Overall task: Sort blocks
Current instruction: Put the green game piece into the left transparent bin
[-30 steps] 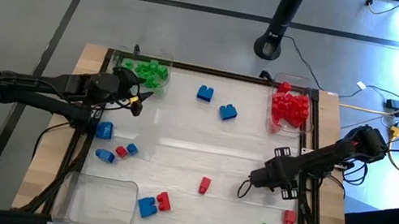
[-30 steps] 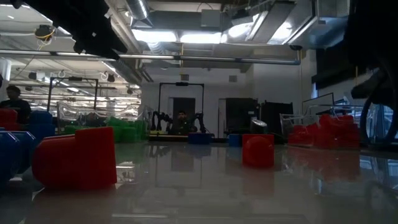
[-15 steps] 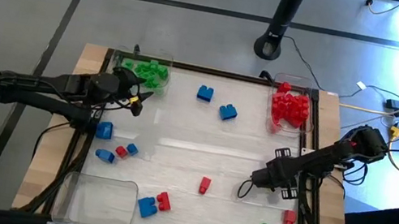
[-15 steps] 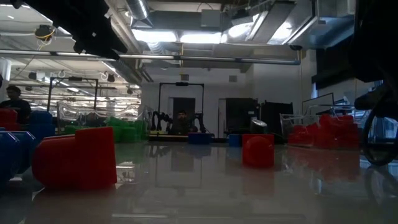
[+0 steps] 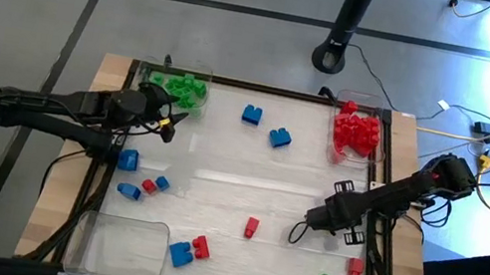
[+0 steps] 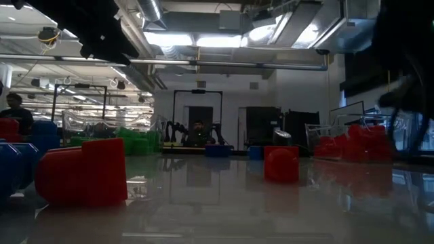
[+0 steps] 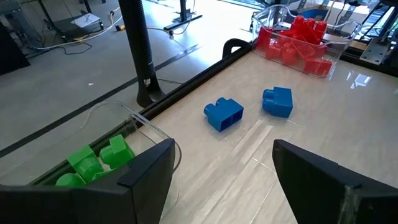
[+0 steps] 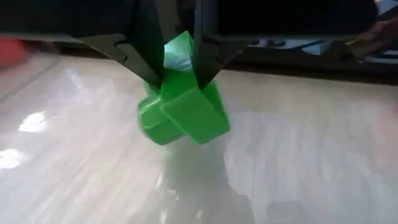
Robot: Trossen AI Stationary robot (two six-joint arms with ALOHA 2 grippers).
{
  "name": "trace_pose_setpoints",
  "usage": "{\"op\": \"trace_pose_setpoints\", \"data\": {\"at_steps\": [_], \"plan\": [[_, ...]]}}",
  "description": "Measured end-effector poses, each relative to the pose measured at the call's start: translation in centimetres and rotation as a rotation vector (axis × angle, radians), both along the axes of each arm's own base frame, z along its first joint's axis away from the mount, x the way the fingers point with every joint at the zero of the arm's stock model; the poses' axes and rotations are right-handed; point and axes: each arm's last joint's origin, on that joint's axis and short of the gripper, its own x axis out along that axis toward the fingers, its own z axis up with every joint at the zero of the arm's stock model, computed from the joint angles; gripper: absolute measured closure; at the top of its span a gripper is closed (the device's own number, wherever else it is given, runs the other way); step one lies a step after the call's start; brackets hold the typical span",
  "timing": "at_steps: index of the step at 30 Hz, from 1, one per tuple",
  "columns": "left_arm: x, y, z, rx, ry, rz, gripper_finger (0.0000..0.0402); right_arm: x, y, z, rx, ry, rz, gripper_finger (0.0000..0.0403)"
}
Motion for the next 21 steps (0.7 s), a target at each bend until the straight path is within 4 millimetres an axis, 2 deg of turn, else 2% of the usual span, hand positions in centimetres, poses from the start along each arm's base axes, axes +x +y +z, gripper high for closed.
{"op": "trace_pose_setpoints", "data": {"at_steps": [4, 10, 13, 17, 21], "plan": [[0.0, 0.0, 0.0, -0.001, -0.001, 0.000, 0.0141, 2.1, 0.8, 2.6, 0.029, -0.115, 0.044, 0.0344], [0.0, 0.0, 0.0, -0.002, -0.001, 0.001, 0.0141, 5.0, 1.7, 7.2, 0.005, -0.336, 0.143, 0.0399], [0.0, 0.0, 0.0, -0.002, -0.001, 0.001, 0.0141, 5.7, 1.9, 8.7, -0.015, -0.405, 0.157, 0.0389], [0.0, 0.0, 0.0, -0.002, -0.001, 0.002, 0.0141, 5.9, 2.1, 9.2, 0.006, -0.431, 0.044, 0.0362], [0.0, 0.0, 0.0, -0.004, -0.001, 0.003, 0.0141, 5.4, 2.3, 8.4, 0.095, -0.364, -0.076, 0.0328]]}}
